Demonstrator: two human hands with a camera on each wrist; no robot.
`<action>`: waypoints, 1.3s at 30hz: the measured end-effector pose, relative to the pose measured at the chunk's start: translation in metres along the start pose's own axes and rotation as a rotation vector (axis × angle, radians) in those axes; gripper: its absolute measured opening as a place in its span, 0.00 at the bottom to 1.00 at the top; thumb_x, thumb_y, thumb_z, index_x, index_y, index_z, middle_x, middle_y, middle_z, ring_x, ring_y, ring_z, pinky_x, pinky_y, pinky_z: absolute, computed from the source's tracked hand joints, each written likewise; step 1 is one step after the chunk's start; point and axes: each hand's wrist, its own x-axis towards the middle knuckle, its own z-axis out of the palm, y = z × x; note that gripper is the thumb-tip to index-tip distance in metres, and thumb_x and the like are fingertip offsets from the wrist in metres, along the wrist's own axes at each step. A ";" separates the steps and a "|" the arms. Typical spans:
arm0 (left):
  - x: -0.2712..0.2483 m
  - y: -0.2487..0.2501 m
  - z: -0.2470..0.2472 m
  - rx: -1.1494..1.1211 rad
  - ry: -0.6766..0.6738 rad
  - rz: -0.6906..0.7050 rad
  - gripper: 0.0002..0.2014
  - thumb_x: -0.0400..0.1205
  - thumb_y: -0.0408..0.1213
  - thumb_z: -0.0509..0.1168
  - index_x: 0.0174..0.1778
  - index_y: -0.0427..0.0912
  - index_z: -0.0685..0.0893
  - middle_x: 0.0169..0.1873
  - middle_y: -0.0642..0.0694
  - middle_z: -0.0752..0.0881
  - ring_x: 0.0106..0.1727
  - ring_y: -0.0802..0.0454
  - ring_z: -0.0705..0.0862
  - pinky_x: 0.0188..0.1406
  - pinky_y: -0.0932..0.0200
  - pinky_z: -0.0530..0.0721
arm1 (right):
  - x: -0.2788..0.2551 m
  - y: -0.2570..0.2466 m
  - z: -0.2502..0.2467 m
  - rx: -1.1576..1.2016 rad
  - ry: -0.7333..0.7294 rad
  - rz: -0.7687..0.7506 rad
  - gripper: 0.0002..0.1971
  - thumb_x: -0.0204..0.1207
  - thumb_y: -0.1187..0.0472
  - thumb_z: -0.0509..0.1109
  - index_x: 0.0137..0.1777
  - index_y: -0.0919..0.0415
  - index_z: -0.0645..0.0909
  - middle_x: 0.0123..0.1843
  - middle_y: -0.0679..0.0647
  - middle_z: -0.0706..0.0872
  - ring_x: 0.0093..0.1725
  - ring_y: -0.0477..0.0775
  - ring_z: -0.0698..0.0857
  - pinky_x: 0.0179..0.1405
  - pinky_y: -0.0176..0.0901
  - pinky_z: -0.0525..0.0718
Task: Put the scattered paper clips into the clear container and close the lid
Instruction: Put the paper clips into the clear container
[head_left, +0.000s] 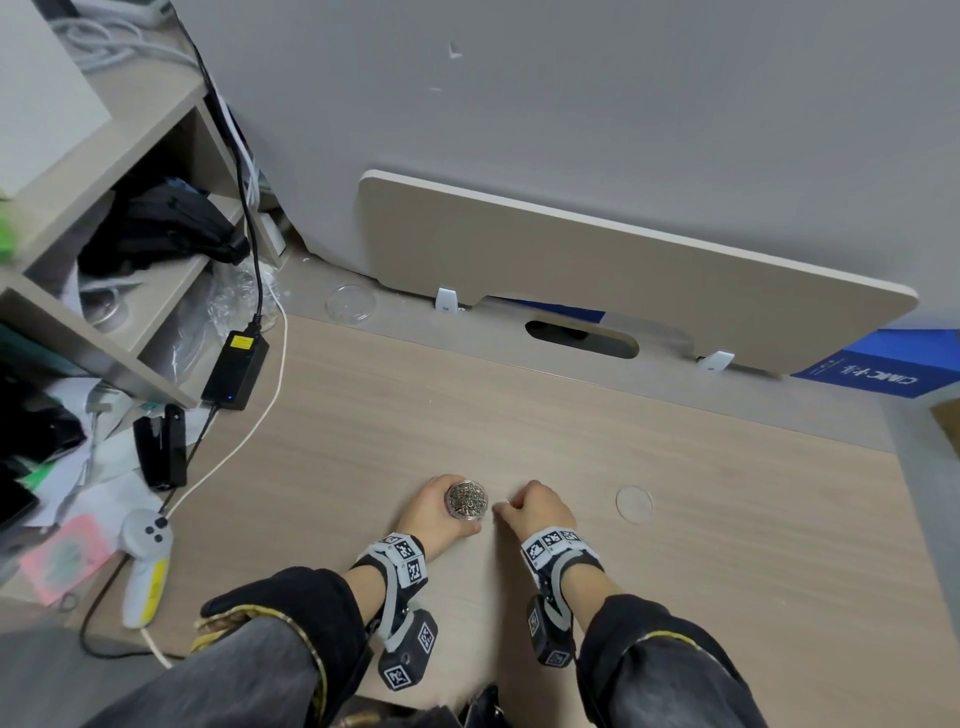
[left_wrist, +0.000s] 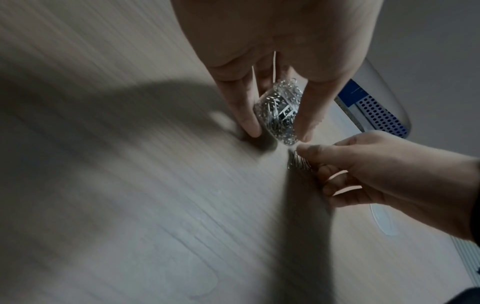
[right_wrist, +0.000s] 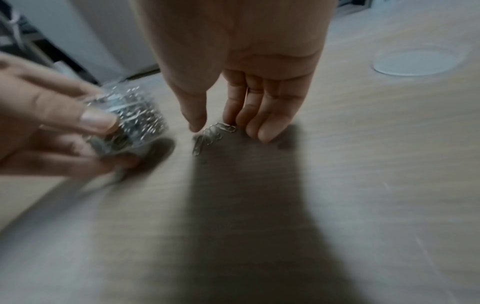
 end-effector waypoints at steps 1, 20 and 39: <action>0.000 0.000 0.000 -0.001 0.001 -0.002 0.40 0.51 0.48 0.80 0.63 0.49 0.81 0.56 0.49 0.88 0.57 0.51 0.87 0.67 0.52 0.83 | -0.002 -0.004 0.003 -0.024 0.006 -0.012 0.21 0.70 0.41 0.72 0.54 0.55 0.80 0.55 0.53 0.83 0.55 0.58 0.86 0.48 0.44 0.79; 0.001 0.000 -0.003 0.024 0.012 -0.004 0.32 0.57 0.41 0.83 0.58 0.54 0.81 0.54 0.51 0.88 0.56 0.50 0.87 0.65 0.53 0.83 | -0.009 -0.002 0.016 -0.194 -0.005 -0.170 0.15 0.82 0.51 0.61 0.59 0.62 0.76 0.59 0.58 0.81 0.56 0.64 0.85 0.52 0.51 0.81; 0.017 0.026 0.067 -0.034 -0.118 0.081 0.35 0.48 0.47 0.79 0.54 0.60 0.80 0.54 0.47 0.89 0.54 0.49 0.89 0.62 0.42 0.86 | 0.002 0.024 -0.057 0.485 -0.167 -0.203 0.12 0.72 0.62 0.76 0.29 0.54 0.80 0.28 0.47 0.84 0.29 0.47 0.82 0.30 0.41 0.82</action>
